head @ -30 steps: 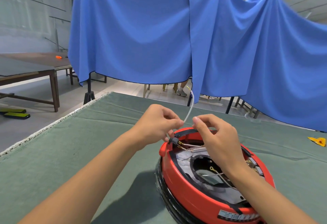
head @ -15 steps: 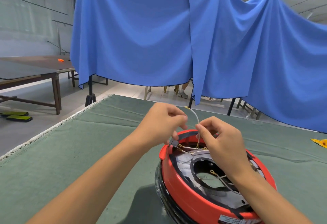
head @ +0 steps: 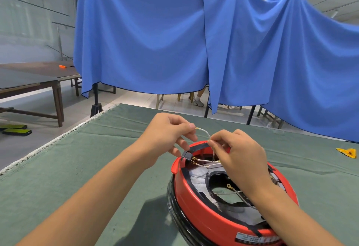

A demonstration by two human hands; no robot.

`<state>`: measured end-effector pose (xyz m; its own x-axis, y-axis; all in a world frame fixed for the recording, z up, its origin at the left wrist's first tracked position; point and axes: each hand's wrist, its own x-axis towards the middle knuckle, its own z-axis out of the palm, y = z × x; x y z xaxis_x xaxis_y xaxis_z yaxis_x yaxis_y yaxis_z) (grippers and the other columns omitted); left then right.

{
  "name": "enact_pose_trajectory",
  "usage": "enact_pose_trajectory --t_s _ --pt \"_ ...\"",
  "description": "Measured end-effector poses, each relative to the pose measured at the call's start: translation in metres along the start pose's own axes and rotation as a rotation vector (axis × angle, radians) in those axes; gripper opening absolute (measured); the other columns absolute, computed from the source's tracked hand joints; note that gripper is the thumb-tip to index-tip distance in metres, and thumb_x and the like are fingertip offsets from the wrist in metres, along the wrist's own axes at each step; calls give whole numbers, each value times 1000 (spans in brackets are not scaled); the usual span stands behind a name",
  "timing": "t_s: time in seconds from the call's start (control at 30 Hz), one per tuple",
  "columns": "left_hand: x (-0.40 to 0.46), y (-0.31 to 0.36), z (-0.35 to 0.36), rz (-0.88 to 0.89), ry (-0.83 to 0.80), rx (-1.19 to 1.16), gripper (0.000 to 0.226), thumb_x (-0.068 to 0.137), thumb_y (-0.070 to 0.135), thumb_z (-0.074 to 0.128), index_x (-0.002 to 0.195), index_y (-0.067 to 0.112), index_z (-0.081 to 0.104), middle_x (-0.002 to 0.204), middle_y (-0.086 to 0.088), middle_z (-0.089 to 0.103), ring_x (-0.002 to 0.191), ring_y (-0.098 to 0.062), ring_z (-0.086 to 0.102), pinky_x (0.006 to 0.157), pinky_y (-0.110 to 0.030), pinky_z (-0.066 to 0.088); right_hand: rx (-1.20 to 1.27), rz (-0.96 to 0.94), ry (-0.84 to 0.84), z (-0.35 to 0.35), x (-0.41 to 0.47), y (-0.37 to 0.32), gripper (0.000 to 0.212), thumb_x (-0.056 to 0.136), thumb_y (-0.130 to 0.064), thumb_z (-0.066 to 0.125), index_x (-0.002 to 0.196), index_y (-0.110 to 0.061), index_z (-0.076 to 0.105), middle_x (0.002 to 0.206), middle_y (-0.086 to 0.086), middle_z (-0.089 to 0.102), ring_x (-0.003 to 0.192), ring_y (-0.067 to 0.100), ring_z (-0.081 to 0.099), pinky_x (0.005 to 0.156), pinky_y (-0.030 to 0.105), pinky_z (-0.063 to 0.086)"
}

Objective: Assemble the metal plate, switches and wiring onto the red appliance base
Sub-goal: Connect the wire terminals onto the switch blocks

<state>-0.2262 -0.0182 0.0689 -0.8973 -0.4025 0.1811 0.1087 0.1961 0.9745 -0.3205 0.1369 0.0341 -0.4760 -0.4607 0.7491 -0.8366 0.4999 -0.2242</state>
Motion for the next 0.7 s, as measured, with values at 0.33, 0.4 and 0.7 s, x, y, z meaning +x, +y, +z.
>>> enact_pose_trajectory --t_s 0.33,0.4,0.7 --pt "-4 -3 10 104 -56 142 16 90 8 61 75 5 67 72 -10 72 50 -19 57 39 -22 44 257 -89 -30 0 -1 -3 6 82 -24 73 83 -24 66 76 -12 62 78 -3 53 63 16 45" --pt "-4 -3 12 89 -48 100 16 90 8 60 76 2 65 69 -10 71 46 -17 53 37 -20 42 256 -120 -5 0 -1 -3 7 83 -22 73 84 -22 67 74 -11 61 74 -1 53 60 24 48" --pt "-3 1 14 123 -46 28 28 95 21 55 74 5 63 62 -9 66 43 -16 51 36 -19 40 252 -243 270 -3 5 -1 18 89 -26 62 88 -12 73 77 -13 62 70 7 52 65 17 45"
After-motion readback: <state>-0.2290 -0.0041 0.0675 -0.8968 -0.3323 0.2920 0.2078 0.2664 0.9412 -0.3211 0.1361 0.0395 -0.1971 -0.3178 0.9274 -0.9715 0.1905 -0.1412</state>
